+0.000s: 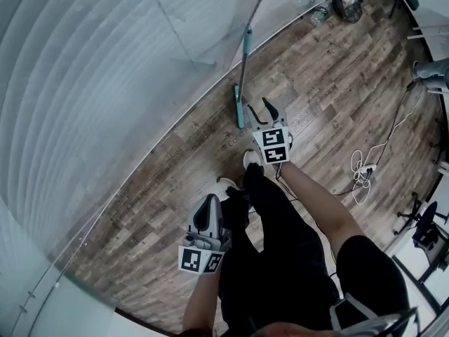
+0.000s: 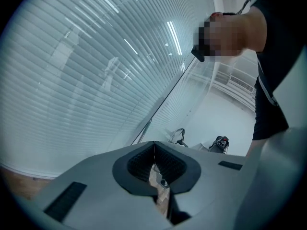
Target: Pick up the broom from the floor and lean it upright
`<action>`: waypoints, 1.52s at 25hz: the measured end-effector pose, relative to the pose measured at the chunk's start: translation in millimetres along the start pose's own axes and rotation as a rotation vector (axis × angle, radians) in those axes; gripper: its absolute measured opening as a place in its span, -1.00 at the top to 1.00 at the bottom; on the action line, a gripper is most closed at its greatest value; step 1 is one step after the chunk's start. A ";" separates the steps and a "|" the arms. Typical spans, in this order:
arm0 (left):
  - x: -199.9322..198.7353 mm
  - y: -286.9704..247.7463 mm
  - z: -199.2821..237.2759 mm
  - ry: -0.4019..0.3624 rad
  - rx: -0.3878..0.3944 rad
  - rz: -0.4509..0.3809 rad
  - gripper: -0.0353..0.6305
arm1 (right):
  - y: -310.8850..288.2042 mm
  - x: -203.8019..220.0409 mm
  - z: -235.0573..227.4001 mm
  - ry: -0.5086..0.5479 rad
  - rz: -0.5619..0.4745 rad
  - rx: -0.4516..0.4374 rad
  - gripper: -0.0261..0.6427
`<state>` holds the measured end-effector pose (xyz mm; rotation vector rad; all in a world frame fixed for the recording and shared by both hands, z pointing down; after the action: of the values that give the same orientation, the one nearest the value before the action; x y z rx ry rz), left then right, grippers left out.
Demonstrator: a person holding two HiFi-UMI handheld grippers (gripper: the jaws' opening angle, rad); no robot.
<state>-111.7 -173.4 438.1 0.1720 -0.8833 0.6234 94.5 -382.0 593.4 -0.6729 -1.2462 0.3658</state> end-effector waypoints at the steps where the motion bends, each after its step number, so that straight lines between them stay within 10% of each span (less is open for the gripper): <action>1: -9.4 1.9 -7.3 -0.012 0.009 0.002 0.84 | 20.8 -6.3 -0.9 -0.032 0.000 -0.005 0.37; 7: -65.2 39.0 -70.8 -0.062 0.015 0.014 0.84 | 173.7 -70.8 -8.4 -0.233 -0.076 -0.181 0.37; 12: -105.0 46.8 -125.8 -0.095 0.037 -0.035 0.84 | 288.2 -147.7 9.6 -0.164 -0.253 -0.369 0.37; 20: -154.1 65.3 -173.0 -0.153 0.008 -0.096 0.84 | 394.1 -182.1 18.4 -0.164 -0.349 -0.345 0.81; 26: -171.9 72.3 -200.9 -0.236 0.026 -0.130 0.84 | 445.6 -212.2 24.3 -0.184 -0.489 -0.489 0.84; 38: -209.5 82.9 -226.9 -0.370 -0.002 -0.283 0.84 | 471.4 -241.3 31.5 -0.079 -0.584 -0.458 0.86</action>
<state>-106.4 -109.6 124.7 0.4122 -1.1897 0.3287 40.7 -161.9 113.7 -0.6452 -1.5535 -0.3913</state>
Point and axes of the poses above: the fingertips, and each gripper's own axes: y backward along the fingers, z to its left, x out of its underside, the point moved 7 cm from there along y, backward along the fingers, and after that the axes turned 13 degrees about x, right-handed, at the moved point
